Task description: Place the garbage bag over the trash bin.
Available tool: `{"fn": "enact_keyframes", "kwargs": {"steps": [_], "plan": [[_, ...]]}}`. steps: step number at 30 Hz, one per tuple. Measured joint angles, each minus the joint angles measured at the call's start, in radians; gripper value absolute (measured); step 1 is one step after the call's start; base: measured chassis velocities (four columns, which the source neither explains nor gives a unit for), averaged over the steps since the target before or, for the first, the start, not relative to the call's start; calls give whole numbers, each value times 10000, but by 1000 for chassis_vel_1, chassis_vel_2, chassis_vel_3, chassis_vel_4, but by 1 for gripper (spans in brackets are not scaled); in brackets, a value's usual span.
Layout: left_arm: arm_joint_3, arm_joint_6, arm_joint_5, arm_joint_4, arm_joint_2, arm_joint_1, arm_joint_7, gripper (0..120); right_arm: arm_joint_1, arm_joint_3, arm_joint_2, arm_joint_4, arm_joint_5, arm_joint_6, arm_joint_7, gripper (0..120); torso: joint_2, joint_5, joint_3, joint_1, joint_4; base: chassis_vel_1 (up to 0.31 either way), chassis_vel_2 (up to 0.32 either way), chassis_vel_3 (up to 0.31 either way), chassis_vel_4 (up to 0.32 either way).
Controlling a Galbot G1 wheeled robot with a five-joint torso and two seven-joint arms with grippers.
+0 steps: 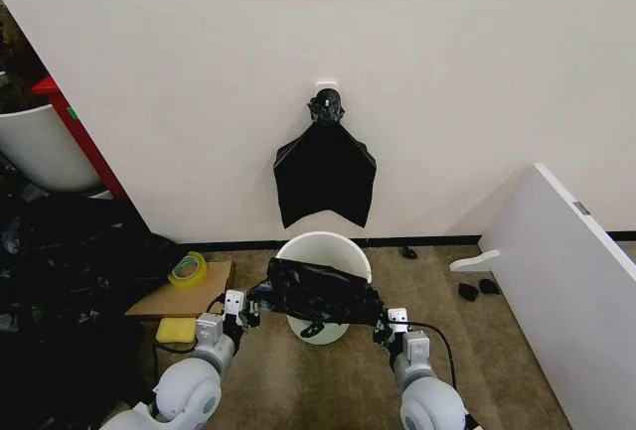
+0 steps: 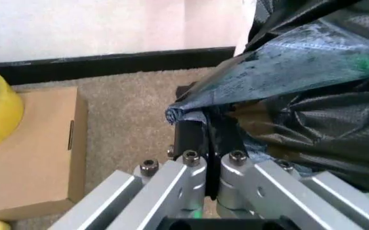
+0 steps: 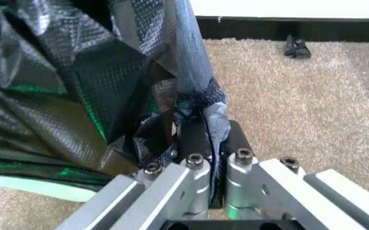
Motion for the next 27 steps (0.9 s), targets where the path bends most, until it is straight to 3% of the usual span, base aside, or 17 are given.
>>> {"fn": "enact_keyframes", "kwargs": {"steps": [3, 6, 10, 14, 19, 20, 27], "plan": [[-56, -6, 0, -70, -3, 81, -47, 2, -73, -26, -12, 144, -74, 80, -61, 3, 0, 0, 0, 0, 1, 0, 0, 0, 0], [-186, 93, 1, -358, -7, 209, -149, 17, -300, -56, -69, 438, -350, 326, -158, 16, 0, 0, 0, 0, 1, 0, 0, 0, 0], [-278, 256, 15, -623, 51, 328, -185, 26, -536, -50, -130, 726, -522, 456, -247, 28, 0, 0, 0, 0, 1, 0, 0, 0, 0], [-423, 361, 257, -1037, 222, 572, -189, 47, -1101, 125, -238, 1209, -991, 839, -415, 48, 0, 0, 0, 0, 1, 0, 0, 0, 0], [-472, 361, 323, -1272, 378, 715, -149, 58, -1516, 325, -308, 1545, -1158, 1015, -588, 59, 0, 0, -1, 0, 1, 0, 0, 0, 0], [-505, 352, 344, -1341, 478, 773, -78, 65, -1711, 413, -321, 1649, -1299, 1152, -686, 67, 0, 0, 0, 0, -1, 0, 0, 0, 0], [-591, -227, 364, -1460, 827, 1120, 350, 88, -2113, 614, -296, 1868, -1487, 1547, -947, 89, 0, 1, -1, 0, 2, 0, 0, 0, 0]]}}
